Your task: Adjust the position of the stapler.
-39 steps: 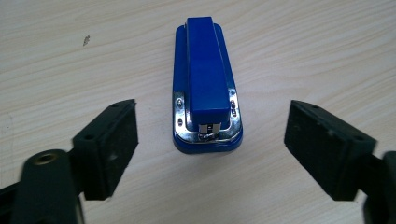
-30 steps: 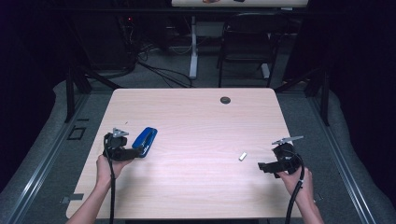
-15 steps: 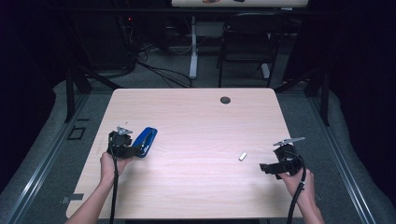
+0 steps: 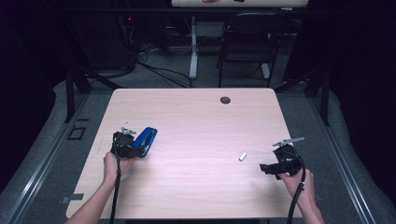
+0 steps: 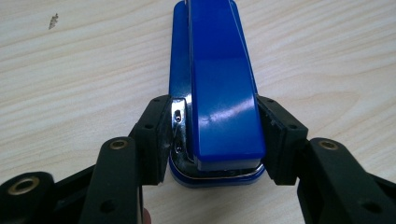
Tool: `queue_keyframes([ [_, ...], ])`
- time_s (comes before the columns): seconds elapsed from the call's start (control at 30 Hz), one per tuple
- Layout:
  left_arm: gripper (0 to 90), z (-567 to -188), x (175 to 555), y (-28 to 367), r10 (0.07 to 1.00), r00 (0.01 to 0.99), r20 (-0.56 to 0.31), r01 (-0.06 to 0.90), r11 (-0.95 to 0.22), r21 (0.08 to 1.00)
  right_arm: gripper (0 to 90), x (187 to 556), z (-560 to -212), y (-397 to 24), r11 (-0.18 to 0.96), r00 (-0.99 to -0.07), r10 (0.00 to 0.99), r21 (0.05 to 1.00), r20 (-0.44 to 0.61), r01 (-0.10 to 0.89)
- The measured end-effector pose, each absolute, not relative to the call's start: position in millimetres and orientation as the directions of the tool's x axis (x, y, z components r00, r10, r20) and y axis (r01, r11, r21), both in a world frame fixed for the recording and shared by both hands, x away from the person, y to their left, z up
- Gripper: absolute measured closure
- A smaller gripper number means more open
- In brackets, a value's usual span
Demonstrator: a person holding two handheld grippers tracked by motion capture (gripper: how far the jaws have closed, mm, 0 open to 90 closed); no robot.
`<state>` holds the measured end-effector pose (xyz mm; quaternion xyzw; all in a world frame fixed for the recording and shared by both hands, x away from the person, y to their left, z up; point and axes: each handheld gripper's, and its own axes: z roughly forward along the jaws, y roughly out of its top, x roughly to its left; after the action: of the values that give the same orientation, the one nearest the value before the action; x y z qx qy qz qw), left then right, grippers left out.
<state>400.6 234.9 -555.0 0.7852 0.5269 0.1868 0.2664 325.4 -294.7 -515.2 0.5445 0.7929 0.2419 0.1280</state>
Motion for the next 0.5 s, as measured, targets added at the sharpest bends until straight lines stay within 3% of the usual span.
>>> queue_keyframes([
  [0.27, 58.6, -558.3, 399.9, 230.2, 0.929, 0.368, 0.052, 0.712, -0.317, 0.626, 21.5, 325.3, -515.9, -294.0, 0.297, -0.376, 0.925, 0.516, 0.053, 0.804],
  [0.5, 64.4, -558.7, 398.9, 230.6, 0.929, 0.370, 0.024, 0.717, -0.302, 0.629, 21.8, 325.1, -515.9, -293.1, 0.303, -0.379, 0.924, 0.516, 0.047, 0.801],
])
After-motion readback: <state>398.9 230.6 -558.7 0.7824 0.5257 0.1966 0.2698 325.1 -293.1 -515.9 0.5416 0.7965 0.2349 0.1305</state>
